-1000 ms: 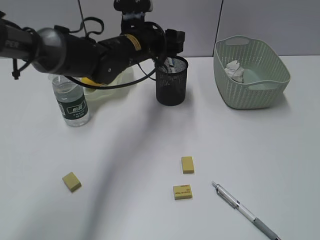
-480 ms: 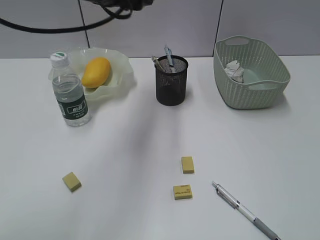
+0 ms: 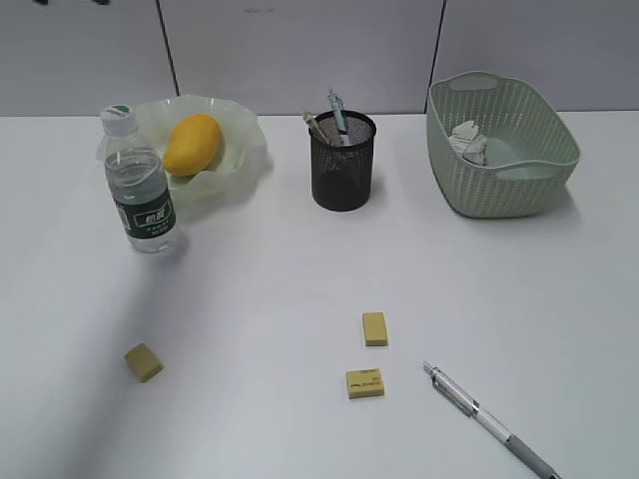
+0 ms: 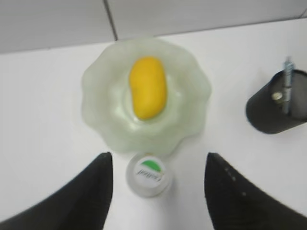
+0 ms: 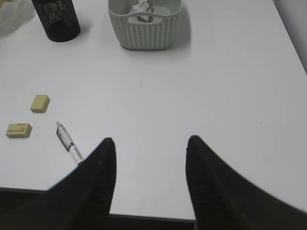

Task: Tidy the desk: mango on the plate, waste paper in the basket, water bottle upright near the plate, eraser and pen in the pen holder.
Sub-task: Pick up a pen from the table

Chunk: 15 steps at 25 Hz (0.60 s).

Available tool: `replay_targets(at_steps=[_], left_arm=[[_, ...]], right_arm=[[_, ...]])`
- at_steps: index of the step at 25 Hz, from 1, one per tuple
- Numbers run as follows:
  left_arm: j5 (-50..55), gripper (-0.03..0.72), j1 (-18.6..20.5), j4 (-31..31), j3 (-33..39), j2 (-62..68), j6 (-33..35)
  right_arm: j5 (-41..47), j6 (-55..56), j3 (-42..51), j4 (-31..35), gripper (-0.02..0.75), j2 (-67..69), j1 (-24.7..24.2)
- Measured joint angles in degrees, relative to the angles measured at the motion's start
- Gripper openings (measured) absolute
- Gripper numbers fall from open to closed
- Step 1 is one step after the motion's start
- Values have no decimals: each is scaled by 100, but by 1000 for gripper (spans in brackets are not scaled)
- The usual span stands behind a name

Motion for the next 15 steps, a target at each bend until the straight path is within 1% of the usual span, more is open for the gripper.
replay_targets(at_steps=[3,6,9,12,15], left_arm=[[536,460,646,-333,-46,9,250],[897,460,1059,-403,-46,48,416],[1106,458,1179,-415,-46,141,484],[1130,456,1259,-463,-40,191,505],[1135,456,1427,-452,-40,235,625]], right_arm=[[0,0,0,0,384,0,0],[0,0,0,0,384,0,0],[0,0,0,0,384,0,0],[0,0,0,0,384,0,0],[0,0,0,0,384,0,0]])
